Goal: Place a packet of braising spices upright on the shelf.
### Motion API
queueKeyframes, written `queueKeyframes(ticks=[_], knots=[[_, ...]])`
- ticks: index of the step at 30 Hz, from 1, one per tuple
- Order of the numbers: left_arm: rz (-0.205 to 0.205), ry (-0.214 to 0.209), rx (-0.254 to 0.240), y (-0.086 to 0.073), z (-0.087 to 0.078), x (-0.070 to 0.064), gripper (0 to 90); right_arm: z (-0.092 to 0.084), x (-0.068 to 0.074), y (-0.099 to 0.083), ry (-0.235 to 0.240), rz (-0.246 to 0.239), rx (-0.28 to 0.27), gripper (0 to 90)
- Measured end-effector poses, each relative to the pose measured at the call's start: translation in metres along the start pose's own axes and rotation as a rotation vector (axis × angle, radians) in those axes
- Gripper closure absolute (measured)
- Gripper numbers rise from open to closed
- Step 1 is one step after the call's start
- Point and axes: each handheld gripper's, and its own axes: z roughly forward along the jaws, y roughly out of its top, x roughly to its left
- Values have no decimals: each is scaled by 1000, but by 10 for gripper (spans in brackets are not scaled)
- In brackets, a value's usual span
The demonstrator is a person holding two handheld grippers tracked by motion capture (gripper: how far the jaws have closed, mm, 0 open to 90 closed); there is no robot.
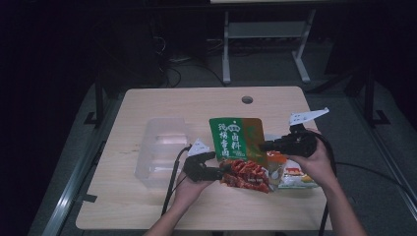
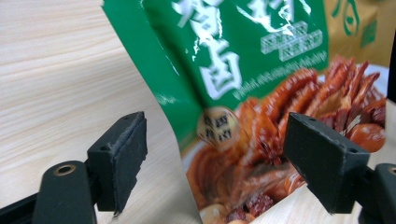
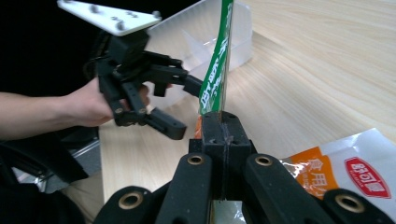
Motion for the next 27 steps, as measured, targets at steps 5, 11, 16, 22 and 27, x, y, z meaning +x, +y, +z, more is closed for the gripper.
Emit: queueKeyframes(ticks=[5,11,16,22,27], knots=[[-24,-79,-4,1,4,5,450,-1,-4,-4,16,5,-7,899],[-8,-86,-8,2,-2,3,753,-2,-6,-9,1,22,-1,899],[40,-58,-14,0,-6,-5,836,0,-6,-12,-41,26,7,896],[112,-15,-4,-2,-9,-12,850,11,-4,-12,-62,33,52,841],[130,3,-8,-6,-12,-13,852,23,-4,-12,-52,34,78,791]])
